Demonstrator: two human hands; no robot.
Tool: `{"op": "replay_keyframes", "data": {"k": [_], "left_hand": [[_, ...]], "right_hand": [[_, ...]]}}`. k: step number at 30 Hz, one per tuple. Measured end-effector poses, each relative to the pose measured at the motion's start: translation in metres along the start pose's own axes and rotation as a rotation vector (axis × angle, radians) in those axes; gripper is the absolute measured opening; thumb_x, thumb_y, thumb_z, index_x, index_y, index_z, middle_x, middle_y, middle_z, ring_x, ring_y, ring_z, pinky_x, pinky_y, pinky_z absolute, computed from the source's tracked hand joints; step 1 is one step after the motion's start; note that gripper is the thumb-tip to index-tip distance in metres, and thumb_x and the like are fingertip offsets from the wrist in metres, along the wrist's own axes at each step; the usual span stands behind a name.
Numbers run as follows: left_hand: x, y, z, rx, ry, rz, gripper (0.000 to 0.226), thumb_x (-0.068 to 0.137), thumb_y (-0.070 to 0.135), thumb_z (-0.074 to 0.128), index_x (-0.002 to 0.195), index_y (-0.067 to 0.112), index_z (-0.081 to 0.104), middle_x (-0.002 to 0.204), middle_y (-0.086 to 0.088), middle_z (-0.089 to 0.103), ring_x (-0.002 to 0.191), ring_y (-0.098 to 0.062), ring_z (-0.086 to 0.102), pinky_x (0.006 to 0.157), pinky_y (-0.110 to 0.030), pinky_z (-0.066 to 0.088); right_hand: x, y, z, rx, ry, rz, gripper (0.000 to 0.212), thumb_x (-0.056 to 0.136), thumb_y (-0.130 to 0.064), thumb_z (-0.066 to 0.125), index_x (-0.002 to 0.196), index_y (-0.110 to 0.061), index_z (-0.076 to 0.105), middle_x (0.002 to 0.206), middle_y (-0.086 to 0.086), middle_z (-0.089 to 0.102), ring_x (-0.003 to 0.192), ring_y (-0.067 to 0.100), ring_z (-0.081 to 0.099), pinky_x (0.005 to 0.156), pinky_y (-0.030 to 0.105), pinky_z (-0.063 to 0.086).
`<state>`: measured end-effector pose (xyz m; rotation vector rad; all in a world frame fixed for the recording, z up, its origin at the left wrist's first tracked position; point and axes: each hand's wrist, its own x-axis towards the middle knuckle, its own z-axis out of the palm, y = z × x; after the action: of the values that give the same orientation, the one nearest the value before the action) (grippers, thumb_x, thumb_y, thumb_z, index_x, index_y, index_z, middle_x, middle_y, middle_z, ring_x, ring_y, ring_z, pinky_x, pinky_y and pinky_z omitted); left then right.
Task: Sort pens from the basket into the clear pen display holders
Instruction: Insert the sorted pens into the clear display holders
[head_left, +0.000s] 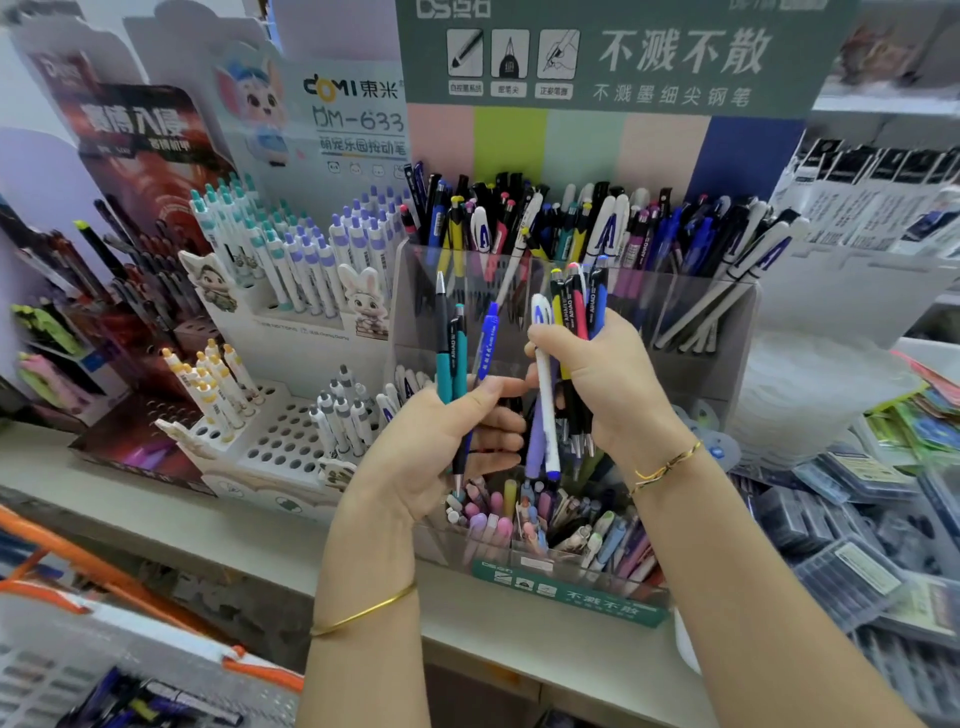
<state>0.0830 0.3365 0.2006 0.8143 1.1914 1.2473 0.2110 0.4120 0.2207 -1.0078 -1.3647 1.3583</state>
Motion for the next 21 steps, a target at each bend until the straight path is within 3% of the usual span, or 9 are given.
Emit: {"op": "replay_keyframes", "data": {"k": [3,6,10,12,14,17,21], "left_hand": [[0.002,-0.002,0.005,0.067,-0.011,0.021,0.022,0.099,0.023,0.049,0.105,0.015,0.07,0.091,-0.009,0.073,0.086,-0.022,0.07,0.077,-0.035,0.06],[0.003,-0.003,0.007,0.092,0.0,0.026,0.022,0.099,0.026,0.049,0.103,0.016,0.068,0.096,-0.007,0.075,0.091,-0.021,0.072,0.074,-0.035,0.06],[0.004,-0.004,0.014,0.024,0.024,0.001,0.034,0.098,0.031,0.048,0.112,0.006,0.065,0.11,-0.028,0.066,0.103,-0.041,0.064,0.089,-0.053,0.054],[0.004,-0.005,0.019,-0.024,0.034,0.006,0.032,0.097,0.031,0.048,0.106,0.005,0.066,0.106,-0.03,0.064,0.101,-0.04,0.063,0.091,-0.049,0.054],[0.004,-0.006,0.022,-0.078,0.02,0.016,0.033,0.098,0.029,0.047,0.108,0.003,0.065,0.107,-0.029,0.064,0.101,-0.036,0.064,0.089,-0.042,0.055],[0.005,-0.007,0.023,-0.099,0.007,0.017,0.035,0.096,0.028,0.049,0.117,0.002,0.062,0.114,-0.023,0.067,0.109,-0.036,0.064,0.097,-0.051,0.05],[0.005,-0.007,0.022,-0.08,-0.003,0.019,0.027,0.097,0.025,0.049,0.11,0.007,0.064,0.107,-0.019,0.07,0.107,-0.037,0.065,0.097,-0.052,0.05]], "right_hand": [[-0.003,-0.001,0.001,0.011,-0.077,-0.019,0.01,0.086,-0.004,0.065,0.094,-0.008,0.06,0.079,0.007,0.065,0.07,0.015,0.064,0.067,0.03,0.058],[-0.005,-0.002,0.001,0.033,-0.101,-0.022,0.013,0.083,-0.003,0.068,0.091,-0.008,0.059,0.081,0.008,0.066,0.073,0.017,0.066,0.066,0.029,0.059],[-0.003,0.001,0.001,0.064,-0.111,0.026,0.013,0.082,-0.007,0.071,0.091,-0.011,0.062,0.081,0.007,0.068,0.078,0.022,0.068,0.071,0.041,0.059],[-0.003,0.001,0.004,0.066,-0.112,0.05,0.019,0.082,-0.008,0.072,0.099,-0.008,0.063,0.09,0.012,0.069,0.084,0.026,0.07,0.076,0.046,0.059],[-0.003,0.001,0.006,0.045,-0.102,0.048,0.021,0.083,-0.008,0.071,0.102,-0.006,0.063,0.096,0.015,0.07,0.088,0.027,0.07,0.078,0.043,0.059],[-0.003,0.001,0.007,0.019,-0.094,0.054,0.025,0.084,-0.01,0.07,0.107,-0.005,0.062,0.098,0.014,0.07,0.089,0.026,0.07,0.074,0.038,0.06],[-0.003,0.002,0.007,0.01,-0.105,0.07,0.026,0.083,-0.013,0.071,0.107,-0.008,0.061,0.094,0.008,0.07,0.084,0.018,0.07,0.07,0.03,0.06]]}}
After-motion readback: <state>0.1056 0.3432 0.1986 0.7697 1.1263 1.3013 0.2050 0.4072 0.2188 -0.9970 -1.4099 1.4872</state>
